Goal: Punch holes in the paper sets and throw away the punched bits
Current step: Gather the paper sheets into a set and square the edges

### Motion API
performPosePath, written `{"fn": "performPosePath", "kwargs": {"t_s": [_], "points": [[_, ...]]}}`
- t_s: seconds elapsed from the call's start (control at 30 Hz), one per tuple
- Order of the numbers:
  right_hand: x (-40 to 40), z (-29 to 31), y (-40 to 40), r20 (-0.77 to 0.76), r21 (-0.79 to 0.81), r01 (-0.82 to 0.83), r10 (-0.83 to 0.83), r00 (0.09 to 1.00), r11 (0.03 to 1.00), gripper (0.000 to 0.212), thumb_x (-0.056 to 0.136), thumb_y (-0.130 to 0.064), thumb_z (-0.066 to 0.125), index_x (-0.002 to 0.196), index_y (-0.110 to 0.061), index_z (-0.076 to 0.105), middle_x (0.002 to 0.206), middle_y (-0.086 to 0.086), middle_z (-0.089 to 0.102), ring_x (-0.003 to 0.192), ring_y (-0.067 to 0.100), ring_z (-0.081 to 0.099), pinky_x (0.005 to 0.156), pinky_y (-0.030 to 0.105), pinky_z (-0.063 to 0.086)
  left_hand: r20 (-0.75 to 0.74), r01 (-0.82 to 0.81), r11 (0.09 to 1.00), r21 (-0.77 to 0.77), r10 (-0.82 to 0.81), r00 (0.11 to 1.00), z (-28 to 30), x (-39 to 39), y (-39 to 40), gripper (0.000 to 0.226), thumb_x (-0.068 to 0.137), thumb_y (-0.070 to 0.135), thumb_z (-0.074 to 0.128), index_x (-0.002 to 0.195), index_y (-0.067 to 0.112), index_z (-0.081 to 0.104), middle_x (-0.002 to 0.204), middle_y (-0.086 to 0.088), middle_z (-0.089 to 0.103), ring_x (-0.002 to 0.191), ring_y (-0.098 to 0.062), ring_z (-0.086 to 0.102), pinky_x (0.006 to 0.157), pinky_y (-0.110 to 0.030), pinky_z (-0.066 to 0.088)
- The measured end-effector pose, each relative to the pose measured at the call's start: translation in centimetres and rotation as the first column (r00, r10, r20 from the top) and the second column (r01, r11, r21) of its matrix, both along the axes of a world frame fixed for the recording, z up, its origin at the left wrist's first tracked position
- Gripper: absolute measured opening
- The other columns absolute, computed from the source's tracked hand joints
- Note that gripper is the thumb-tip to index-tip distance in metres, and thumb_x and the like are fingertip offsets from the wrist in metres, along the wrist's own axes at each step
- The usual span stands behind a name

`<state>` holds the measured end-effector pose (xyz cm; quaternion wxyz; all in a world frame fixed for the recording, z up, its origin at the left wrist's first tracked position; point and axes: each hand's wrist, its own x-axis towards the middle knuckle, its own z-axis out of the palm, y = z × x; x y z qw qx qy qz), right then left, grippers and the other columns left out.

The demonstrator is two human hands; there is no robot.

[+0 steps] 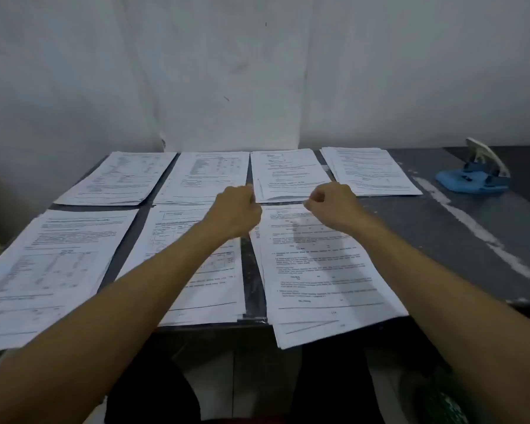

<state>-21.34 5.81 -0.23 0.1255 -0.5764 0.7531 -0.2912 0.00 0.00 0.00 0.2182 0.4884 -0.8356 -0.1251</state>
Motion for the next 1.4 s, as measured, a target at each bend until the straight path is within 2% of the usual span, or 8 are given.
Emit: {"fn": "performPosePath", "kwargs": {"t_s": [0.17, 0.27, 0.47, 0.6, 0.8, 1.1, 1.3, 1.4], "points": [[-1.5, -0.8, 4.0, -0.134, 0.048, 0.161, -0.153, 0.979, 0.986, 0.014, 0.084, -0.014, 0.062, 0.093, -0.004, 0.067, 0.091, 0.008, 0.068, 0.084, 0.027, 0.064, 0.071, 0.034, 0.056, 0.115, 0.005, 0.998, 0.068, -0.013, 0.993, -1.4, -1.6, 3.3, 0.041, 0.096, 0.026, 0.055, 0.131, 0.005, 0.051, 0.138, -0.012, 0.054, 0.093, -0.022, 0.06, 0.073, -0.026, 0.044], [-1.5, -1.5, 5.7, -0.169, 0.103, 0.181, -0.162, 0.972, 0.978, 0.011, 0.084, -0.016, 0.061, 0.093, -0.011, 0.063, 0.091, 0.002, 0.065, 0.087, 0.025, 0.063, 0.074, 0.034, 0.055, 0.182, -0.042, 0.994, 0.104, 0.023, 0.983, -2.2, -2.3, 4.6, 0.027, 0.096, 0.027, 0.052, 0.114, 0.008, 0.054, 0.114, -0.008, 0.062, 0.093, -0.022, 0.057, 0.072, -0.026, 0.043], [-0.5, -2.9, 6.3, -0.235, 0.179, 0.201, -0.156, 0.959, 0.963, 0.032, 0.084, -0.021, 0.061, 0.113, -0.007, 0.062, 0.113, 0.013, 0.065, 0.11, 0.033, 0.058, 0.095, 0.038, 0.05, 0.329, -0.093, 0.989, 0.116, 0.05, 0.943, -3.2, -3.3, 5.8, 0.041, 0.092, 0.03, 0.058, 0.124, 0.006, 0.046, 0.121, -0.015, 0.058, 0.122, -0.035, 0.048, 0.093, -0.039, 0.045], [-0.3, -2.8, 6.1, -0.147, 0.169, 0.233, -0.209, 0.967, 0.958, 0.024, 0.082, -0.016, 0.065, 0.105, -0.01, 0.065, 0.104, 0.009, 0.067, 0.095, 0.026, 0.063, 0.073, 0.029, 0.051, 0.293, -0.102, 0.984, 0.144, 0.056, 0.954, -3.6, -3.6, 5.8, 0.045, 0.09, 0.024, 0.061, 0.127, 0.005, 0.043, 0.12, -0.018, 0.055, 0.129, -0.038, 0.041, 0.089, -0.037, 0.043], [-0.5, -2.1, 6.2, 0.136, 0.19, 0.306, -0.334, 0.933, 0.933, 0.031, 0.066, -0.01, 0.088, 0.069, -0.011, 0.057, 0.074, 0.001, 0.061, 0.061, 0.012, 0.056, 0.045, 0.022, 0.039, 0.191, -0.074, 0.983, 0.167, 0.041, 0.981, -4.3, -3.2, 5.8, 0.047, 0.091, 0.019, 0.061, 0.132, 0.004, 0.042, 0.123, -0.021, 0.055, 0.127, -0.036, 0.041, 0.08, -0.031, 0.036], [-1.3, -2.0, 6.6, 0.409, 0.184, 0.315, -0.364, 0.837, 0.931, 0.04, 0.065, -0.005, 0.088, 0.073, -0.012, 0.049, 0.079, 0.003, 0.06, 0.07, 0.019, 0.062, 0.052, 0.025, 0.048, -0.297, -0.062, 0.954, 0.294, 0.152, 0.943, -4.9, -3.2, 5.5, 0.067, 0.071, 0.003, 0.08, 0.13, 0.016, 0.05, 0.128, -0.003, 0.056, 0.107, -0.018, 0.055, 0.087, -0.034, 0.052], [-2.3, -1.4, 6.7, 0.528, 0.196, 0.245, -0.313, 0.79, 0.95, 0.028, 0.073, 0.003, 0.079, 0.098, 0.003, 0.067, 0.099, 0.017, 0.071, 0.089, 0.033, 0.071, 0.083, 0.045, 0.06, -0.408, -0.089, 0.892, 0.443, 0.289, 0.866, -4.6, -3.0, 5.2, 0.089, 0.058, 0.007, 0.093, 0.133, 0.013, 0.046, 0.125, -0.004, 0.054, 0.112, -0.024, 0.057, 0.089, -0.037, 0.051], [-2.8, -1.2, 7.0, 0.606, 0.173, 0.205, -0.268, 0.749, 0.963, 0.024, 0.075, 0.009, 0.076, 0.097, 0.004, 0.067, 0.1, 0.018, 0.072, 0.092, 0.033, 0.071, 0.078, 0.043, 0.061, -0.424, -0.067, 0.871, 0.486, 0.302, 0.854, -4.3, -2.9, 5.0, 0.091, 0.059, 0.005, 0.093, 0.135, 0.012, 0.044, 0.12, -0.002, 0.053, 0.111, -0.023, 0.056, 0.084, -0.034, 0.048]]}}
